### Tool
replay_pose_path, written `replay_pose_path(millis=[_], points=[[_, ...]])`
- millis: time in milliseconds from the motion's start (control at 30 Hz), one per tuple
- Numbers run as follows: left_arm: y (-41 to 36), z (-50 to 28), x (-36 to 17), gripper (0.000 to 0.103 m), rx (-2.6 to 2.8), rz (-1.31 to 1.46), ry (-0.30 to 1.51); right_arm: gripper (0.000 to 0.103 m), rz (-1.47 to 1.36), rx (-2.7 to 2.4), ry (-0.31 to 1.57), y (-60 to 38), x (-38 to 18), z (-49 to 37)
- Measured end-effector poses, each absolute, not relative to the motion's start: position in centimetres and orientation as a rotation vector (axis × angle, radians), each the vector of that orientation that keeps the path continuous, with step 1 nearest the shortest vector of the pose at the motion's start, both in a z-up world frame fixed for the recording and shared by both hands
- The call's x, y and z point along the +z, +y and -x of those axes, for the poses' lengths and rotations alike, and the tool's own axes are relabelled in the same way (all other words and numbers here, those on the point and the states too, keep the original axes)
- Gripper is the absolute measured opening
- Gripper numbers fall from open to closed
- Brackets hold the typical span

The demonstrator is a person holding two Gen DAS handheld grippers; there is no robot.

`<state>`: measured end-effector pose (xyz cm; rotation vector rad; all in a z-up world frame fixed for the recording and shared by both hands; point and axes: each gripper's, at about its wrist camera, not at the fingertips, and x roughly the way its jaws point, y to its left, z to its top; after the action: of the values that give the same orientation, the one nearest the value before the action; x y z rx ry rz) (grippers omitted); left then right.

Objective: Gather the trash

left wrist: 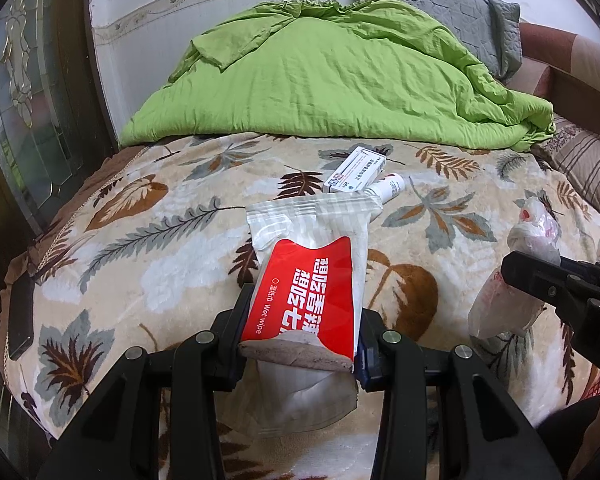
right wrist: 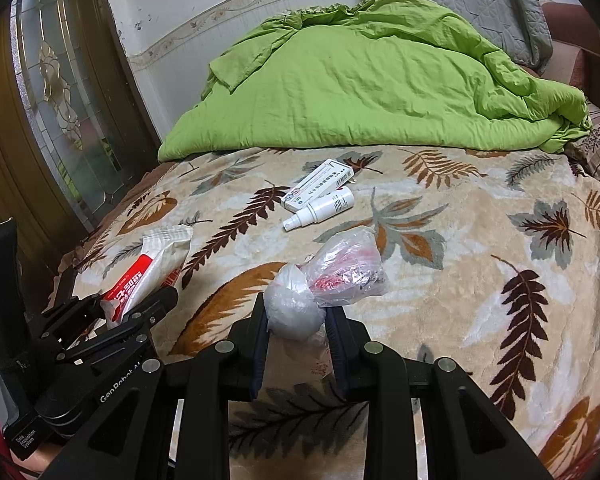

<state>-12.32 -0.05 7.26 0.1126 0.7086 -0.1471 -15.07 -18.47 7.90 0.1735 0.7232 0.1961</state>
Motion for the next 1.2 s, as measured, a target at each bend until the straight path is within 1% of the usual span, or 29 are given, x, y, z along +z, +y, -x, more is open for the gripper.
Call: replay_pose_path(millis=[900,1200], points=[[-0.3,12.6,7.2,0.040,-0.148,-0.116,0.707,0.029,-0.190,0.190,0.708,-18.5,8.5,15.2],[-0.5,12.6,7.3,0.040,-0.158,-0.120,0.705,0.030,-0.280,0.189,0.710,-19.9,8.7,15.9]])
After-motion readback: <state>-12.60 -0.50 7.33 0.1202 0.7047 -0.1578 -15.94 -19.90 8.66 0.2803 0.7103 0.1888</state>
